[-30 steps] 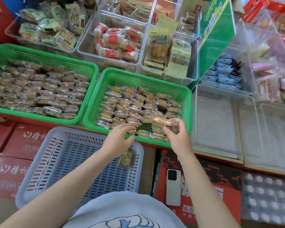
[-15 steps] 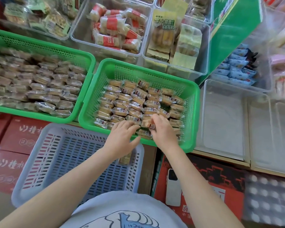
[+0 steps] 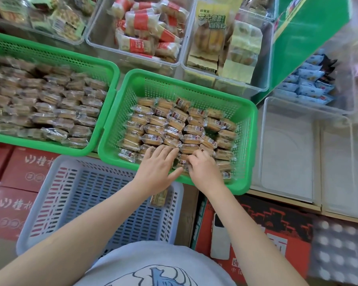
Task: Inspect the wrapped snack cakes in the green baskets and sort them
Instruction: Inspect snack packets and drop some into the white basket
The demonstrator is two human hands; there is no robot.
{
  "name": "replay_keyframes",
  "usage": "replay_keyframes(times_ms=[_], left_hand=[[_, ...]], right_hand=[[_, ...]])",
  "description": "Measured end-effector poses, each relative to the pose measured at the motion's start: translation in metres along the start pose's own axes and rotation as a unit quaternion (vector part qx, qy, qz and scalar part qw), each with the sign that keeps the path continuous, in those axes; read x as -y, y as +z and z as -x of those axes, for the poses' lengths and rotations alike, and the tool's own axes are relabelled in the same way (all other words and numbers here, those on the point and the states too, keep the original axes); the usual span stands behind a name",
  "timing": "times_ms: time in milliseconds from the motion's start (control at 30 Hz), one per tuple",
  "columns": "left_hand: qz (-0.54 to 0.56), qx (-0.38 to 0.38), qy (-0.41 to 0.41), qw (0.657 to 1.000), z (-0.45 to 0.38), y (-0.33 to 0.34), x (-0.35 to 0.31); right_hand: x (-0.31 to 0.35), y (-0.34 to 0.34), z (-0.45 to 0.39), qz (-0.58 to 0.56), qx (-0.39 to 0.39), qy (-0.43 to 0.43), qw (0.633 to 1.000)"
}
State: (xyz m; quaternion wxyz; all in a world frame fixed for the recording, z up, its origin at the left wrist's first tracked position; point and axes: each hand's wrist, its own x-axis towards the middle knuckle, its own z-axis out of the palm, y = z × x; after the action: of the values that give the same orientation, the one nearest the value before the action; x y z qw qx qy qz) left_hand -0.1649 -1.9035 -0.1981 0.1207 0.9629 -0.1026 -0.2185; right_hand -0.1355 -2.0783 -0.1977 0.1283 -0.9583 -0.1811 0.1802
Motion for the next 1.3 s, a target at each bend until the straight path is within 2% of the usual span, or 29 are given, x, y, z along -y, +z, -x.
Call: replay_keyframes(times_ms=[67,200,267,367,533,633,767,967,1167,1300], left_hand=[[-0.005,-0.011,0.029,1.0,-0.002,0.001,-0.001],[-0.016,0.006,0.049,0.999,-0.009,0.005,-0.003],[-0.016,0.01,0.049,0.999,-0.011,0.006,-0.003],[-0.021,0.023,0.042,0.999,-0.011,0.005,-0.003],[-0.018,0.039,0.033,0.999,-0.011,0.002,-0.004],[-0.015,0.044,0.029,0.999,-0.011,0.002,-0.004],[-0.018,0.046,0.027,0.998,-0.012,0.003,-0.003],[-0.019,0.046,0.025,0.998,-0.012,0.003,-0.004],[-0.016,0.06,0.022,0.998,-0.012,0.001,-0.004],[-0.02,0.073,0.025,0.997,-0.012,-0.003,-0.004]], right_hand=[[-0.003,0.001,-0.003,0.014,-0.013,0.006,1.0],[-0.008,-0.008,-0.012,-0.059,-0.08,0.046,0.994],[-0.011,-0.01,-0.019,-0.071,-0.086,0.065,0.992],[-0.012,-0.005,-0.028,-0.024,-0.077,0.063,0.995],[-0.008,0.003,-0.031,0.054,-0.108,0.058,0.991],[-0.007,0.005,-0.03,0.06,-0.11,0.065,0.99],[-0.004,0.003,-0.028,0.011,-0.1,0.107,0.989],[-0.006,-0.004,-0.023,-0.054,-0.1,0.108,0.988],[-0.014,-0.026,-0.02,-0.195,-0.159,0.15,0.956],[-0.007,-0.05,-0.002,-0.257,-0.234,0.125,0.929]])
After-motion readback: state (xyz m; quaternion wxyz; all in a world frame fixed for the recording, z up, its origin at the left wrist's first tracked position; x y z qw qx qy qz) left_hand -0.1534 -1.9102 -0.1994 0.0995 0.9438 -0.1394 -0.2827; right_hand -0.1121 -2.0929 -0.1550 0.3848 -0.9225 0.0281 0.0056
